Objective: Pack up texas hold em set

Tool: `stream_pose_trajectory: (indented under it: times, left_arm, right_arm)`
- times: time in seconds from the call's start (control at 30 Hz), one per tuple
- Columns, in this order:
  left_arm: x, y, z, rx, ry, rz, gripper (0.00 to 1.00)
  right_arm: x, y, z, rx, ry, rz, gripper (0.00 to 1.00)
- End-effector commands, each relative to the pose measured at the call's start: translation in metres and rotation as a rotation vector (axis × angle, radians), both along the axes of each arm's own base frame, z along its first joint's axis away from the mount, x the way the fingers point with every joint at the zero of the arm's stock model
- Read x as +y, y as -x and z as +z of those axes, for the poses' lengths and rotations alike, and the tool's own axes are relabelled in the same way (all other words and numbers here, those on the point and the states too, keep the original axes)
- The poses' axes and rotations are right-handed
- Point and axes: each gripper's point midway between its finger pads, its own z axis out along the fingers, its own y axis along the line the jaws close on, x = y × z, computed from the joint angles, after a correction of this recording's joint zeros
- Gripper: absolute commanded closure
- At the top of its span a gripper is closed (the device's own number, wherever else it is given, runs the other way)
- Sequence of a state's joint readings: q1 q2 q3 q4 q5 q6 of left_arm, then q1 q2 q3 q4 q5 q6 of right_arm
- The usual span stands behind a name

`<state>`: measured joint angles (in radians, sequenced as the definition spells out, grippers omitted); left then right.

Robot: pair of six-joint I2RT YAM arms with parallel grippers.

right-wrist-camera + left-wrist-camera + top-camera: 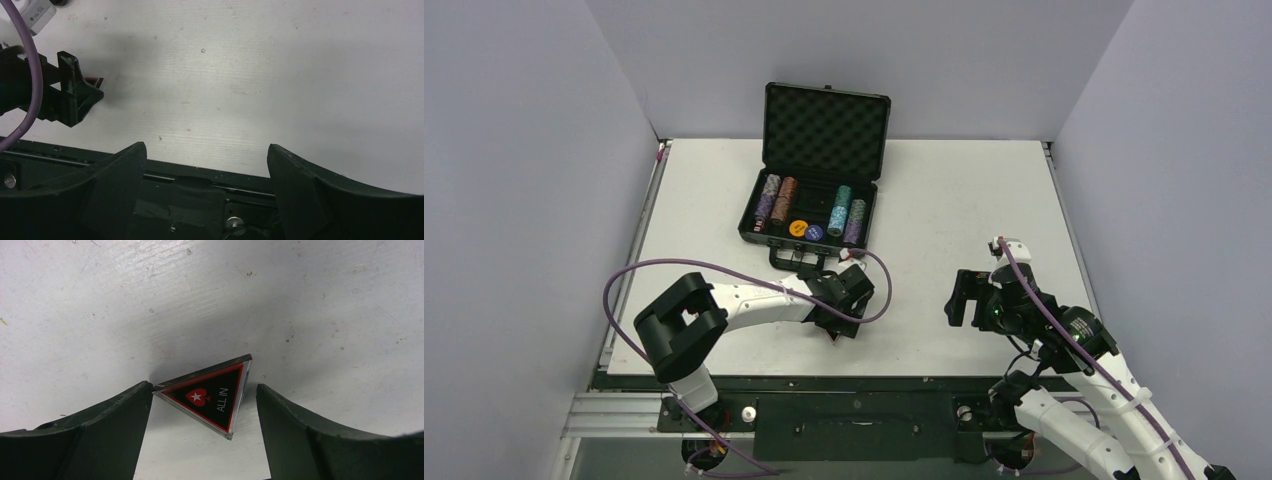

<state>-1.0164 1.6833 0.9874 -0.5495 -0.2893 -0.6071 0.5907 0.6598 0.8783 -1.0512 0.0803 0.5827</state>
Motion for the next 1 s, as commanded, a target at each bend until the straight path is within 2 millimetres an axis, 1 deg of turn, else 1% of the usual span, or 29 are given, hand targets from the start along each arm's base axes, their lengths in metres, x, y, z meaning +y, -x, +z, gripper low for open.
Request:
stream_pose_trajectory:
  times: [0.0,0.27,0.33,0.5,0.57,0.73,0.83,0.97]
  left_arm:
    - [-0.008,-0.007,0.006,-0.025,0.009,-0.005,0.28]
    - [-0.007,-0.003,0.003,-0.015,0.013,0.0,0.38]
    - [-0.007,-0.002,0.002,-0.013,0.013,0.0,0.42]
    - [-0.008,0.0,0.004,-0.006,0.017,-0.001,0.58]
    - [-0.008,0.0,0.006,-0.005,0.018,0.003,0.62]
    - [-0.011,-0.001,0.016,-0.013,0.03,0.014,0.66]
    - [-0.011,-0.002,0.022,-0.017,0.034,0.019,0.66]
    - [-0.015,-0.007,0.036,-0.037,0.049,0.021,0.66]
  right_arm:
    - [0.001,-0.002,0.001,-0.018,0.005,0.018,0.14]
    - [0.003,-0.002,-0.001,-0.01,0.004,0.023,0.14]
    - [0.003,-0.002,-0.002,-0.006,0.005,0.024,0.14]
    - [0.003,-0.002,-0.003,-0.002,0.008,0.025,0.14]
    - [0.003,-0.002,-0.003,-0.001,0.008,0.025,0.14]
    - [0.003,-0.002,-0.004,0.002,0.01,0.024,0.14]
    - [0.003,-0.003,-0.005,0.003,0.011,0.02,0.14]
    - [0.002,-0.003,-0.005,0.002,0.011,0.016,0.14]
